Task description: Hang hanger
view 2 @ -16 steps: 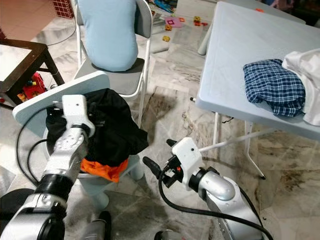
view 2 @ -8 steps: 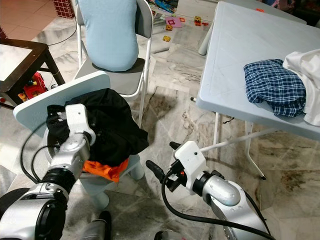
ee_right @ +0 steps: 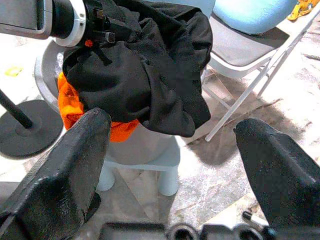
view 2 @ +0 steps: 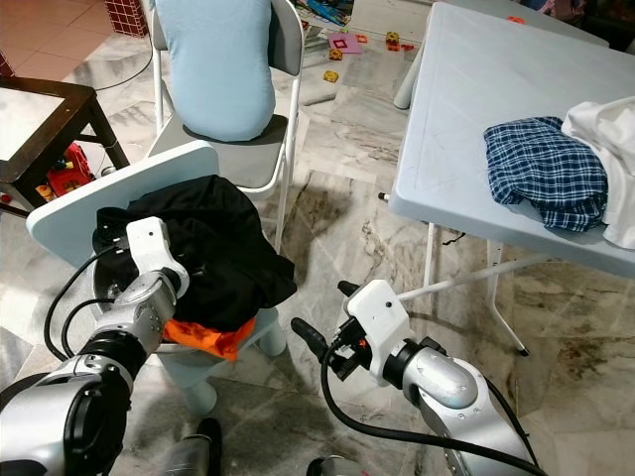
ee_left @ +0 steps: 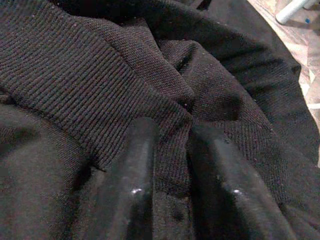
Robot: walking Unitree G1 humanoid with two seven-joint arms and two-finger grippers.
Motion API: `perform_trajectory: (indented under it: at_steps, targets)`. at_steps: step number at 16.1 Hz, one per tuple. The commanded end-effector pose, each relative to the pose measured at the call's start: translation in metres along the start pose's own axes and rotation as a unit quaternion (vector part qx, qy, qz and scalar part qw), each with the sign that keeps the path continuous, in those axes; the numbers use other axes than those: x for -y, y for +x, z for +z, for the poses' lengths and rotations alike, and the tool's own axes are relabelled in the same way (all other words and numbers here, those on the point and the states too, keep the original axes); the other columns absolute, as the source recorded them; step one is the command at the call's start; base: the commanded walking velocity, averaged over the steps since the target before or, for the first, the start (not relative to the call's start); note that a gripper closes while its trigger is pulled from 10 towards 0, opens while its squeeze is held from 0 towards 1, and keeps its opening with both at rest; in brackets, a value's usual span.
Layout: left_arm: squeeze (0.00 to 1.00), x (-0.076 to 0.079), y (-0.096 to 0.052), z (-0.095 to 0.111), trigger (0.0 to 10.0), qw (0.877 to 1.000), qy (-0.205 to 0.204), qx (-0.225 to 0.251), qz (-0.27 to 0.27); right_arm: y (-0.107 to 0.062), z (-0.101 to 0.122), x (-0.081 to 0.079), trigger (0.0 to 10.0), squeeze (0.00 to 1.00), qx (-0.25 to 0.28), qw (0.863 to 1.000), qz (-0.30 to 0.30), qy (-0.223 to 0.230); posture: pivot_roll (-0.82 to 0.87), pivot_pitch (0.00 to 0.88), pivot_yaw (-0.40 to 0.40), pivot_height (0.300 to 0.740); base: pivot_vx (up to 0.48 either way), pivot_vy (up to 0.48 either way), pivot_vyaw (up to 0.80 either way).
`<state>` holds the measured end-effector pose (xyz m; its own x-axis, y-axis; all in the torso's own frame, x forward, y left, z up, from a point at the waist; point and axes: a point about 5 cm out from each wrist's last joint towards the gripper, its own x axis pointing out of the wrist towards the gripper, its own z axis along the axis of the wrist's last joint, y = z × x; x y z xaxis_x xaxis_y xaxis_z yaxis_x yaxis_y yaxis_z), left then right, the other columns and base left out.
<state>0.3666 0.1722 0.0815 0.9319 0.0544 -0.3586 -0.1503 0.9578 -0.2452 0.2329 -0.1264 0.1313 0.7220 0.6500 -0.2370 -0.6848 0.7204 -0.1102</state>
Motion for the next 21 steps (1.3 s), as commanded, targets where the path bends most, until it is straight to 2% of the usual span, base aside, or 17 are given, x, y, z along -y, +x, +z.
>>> perform_trajectory:
  at_steps: [1, 8, 13, 14, 16, 17, 20, 21]
  targets:
    - [0.0, -0.001, -0.001, -0.01, 0.0, 1.0, -0.006, -0.021, -0.001, -0.003, -0.001, -0.002, 10.0, 0.0, -0.004, 1.0, -0.002, 0.0, -0.14, 0.228, -0.114, 0.74, 0.0, 0.0, 0.0]
    - [0.0, -0.008, -0.003, -0.014, 0.0, 0.999, -0.031, -0.016, 0.023, 0.0, -0.001, -0.001, 10.0, 0.0, -0.006, 1.0, 0.007, -0.004, -0.13, 0.223, -0.128, 0.74, 0.0, 0.0, 0.0]
    - [0.0, -0.029, -0.01, -0.025, 0.0, 0.994, -0.012, -0.008, 0.11, -0.002, -0.001, -0.001, 10.0, 0.0, -0.008, 1.0, 0.007, -0.004, -0.13, 0.216, -0.127, 0.74, 0.0, 0.0, 0.0]
    - [0.0, -0.031, -0.01, -0.026, 0.0, 0.993, -0.011, -0.009, 0.115, -0.002, -0.001, -0.001, 10.0, 0.0, -0.008, 1.0, 0.007, -0.004, -0.13, 0.216, -0.127, 0.74, 0.0, 0.0, 0.0]
    - [0.0, -0.042, -0.016, -0.031, 0.0, 0.989, -0.008, -0.003, 0.146, -0.002, -0.002, -0.002, 10.0, 0.0, -0.009, 1.0, 0.009, -0.003, -0.12, 0.215, -0.124, 0.74, 0.0, 0.0, 0.0]
    - [0.0, -0.053, -0.022, -0.035, 0.0, 0.985, -0.005, 0.006, 0.175, -0.001, -0.003, -0.002, 10.0, 0.0, -0.009, 1.0, 0.011, -0.003, -0.11, 0.216, -0.129, 0.74, 0.0, 0.0, 0.0]
    - [0.0, -0.056, -0.034, -0.044, 0.0, 0.982, -0.008, 0.005, 0.191, 0.001, -0.002, -0.001, 10.0, 0.0, -0.009, 1.0, 0.015, -0.004, -0.1, 0.216, -0.128, 0.74, 0.0, 0.0, 0.0]
    - [0.0, -0.056, -0.044, -0.048, 0.0, 0.981, -0.011, 0.007, 0.195, 0.002, -0.002, 0.0, 10.0, 0.0, -0.008, 1.0, 0.016, -0.005, -0.09, 0.218, -0.125, 0.74, 0.0, 0.0, 0.0]
